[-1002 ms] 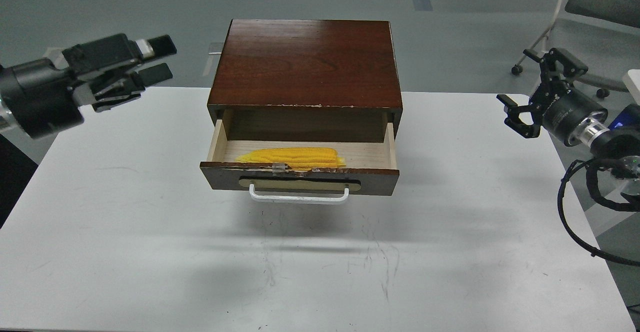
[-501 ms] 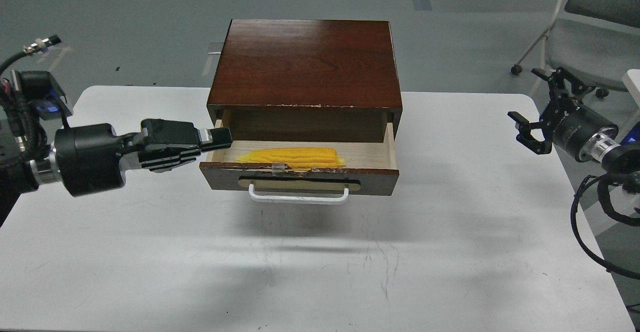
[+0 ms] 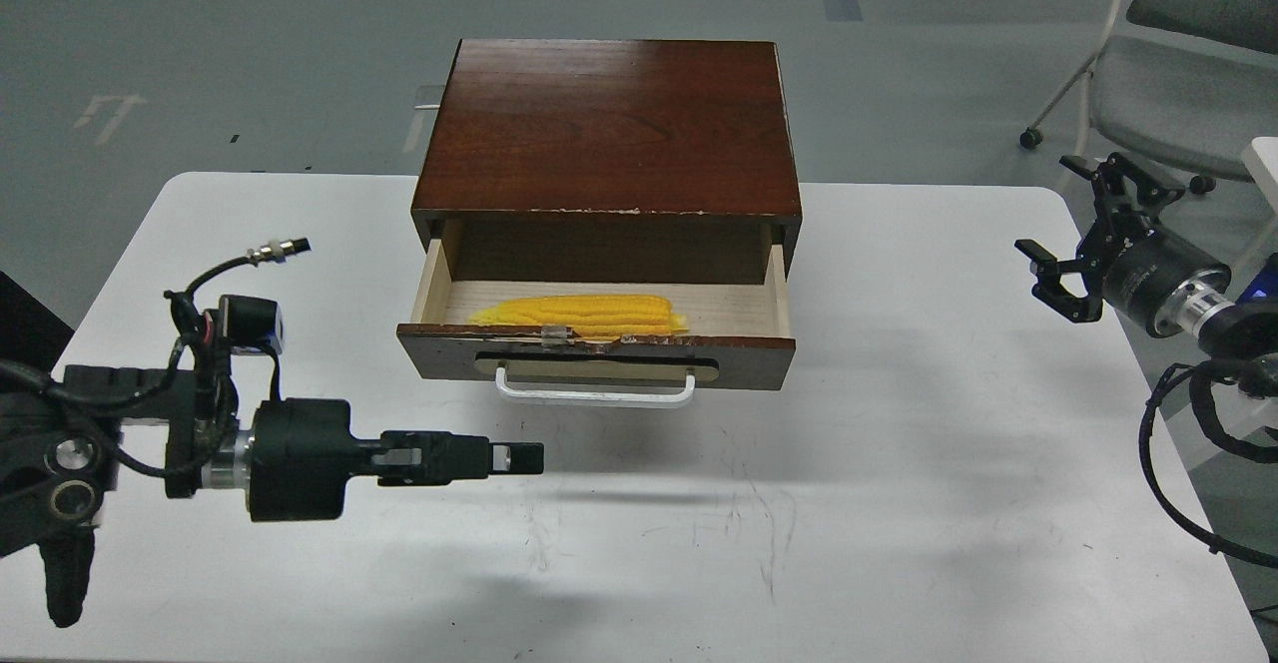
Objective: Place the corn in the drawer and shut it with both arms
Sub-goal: 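Bring the left gripper down to the front of the open drawer, then position the left gripper against the drawer front near the handle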
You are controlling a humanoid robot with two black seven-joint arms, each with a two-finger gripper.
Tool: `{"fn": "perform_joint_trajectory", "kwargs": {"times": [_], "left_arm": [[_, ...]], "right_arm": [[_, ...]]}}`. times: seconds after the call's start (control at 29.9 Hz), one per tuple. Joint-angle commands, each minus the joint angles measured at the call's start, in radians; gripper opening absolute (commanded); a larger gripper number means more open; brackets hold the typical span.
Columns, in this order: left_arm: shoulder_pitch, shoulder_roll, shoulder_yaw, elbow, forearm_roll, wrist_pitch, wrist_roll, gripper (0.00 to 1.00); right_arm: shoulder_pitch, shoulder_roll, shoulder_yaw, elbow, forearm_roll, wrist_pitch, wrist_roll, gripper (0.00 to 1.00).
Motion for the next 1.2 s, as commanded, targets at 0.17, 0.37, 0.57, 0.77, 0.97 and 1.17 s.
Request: {"fn": "perform_joint_trajectory", "kwargs": {"times": [0.17,0.37,0.57,0.77,0.97,1.17], "left_arm": [[0.009,-0.069,-0.022,0.071,-0.013,0.000,0.000,0.00],[0.020,-0.091,-0.039,0.122,-0.085,0.000,0.000,0.00],[0.045,-0.101,-0.035,0.126,-0.083,0.041,0.000,0.00],[0.035,-0.131,-0.025,0.161,-0.082,0.039,0.000,0.00],[0.031,-0.131,-0.021,0.183,-0.080,0.036,0.000,0.00],[0.034,-0.138,-0.019,0.214,-0.079,0.035,0.000,0.00]], "right_arm": [[0.031,0.104,0.122,-0.079,0.003,-0.012,0.002,0.95],[0.033,0.158,0.141,-0.079,0.003,-0.099,0.006,0.95],[0.030,0.163,0.135,-0.080,0.003,-0.105,0.006,0.95],[0.033,0.163,0.130,-0.079,0.003,-0.105,0.005,0.95],[0.033,0.163,0.127,-0.079,0.003,-0.107,0.005,0.95],[0.033,0.163,0.127,-0.080,0.003,-0.108,0.005,0.95]]}}
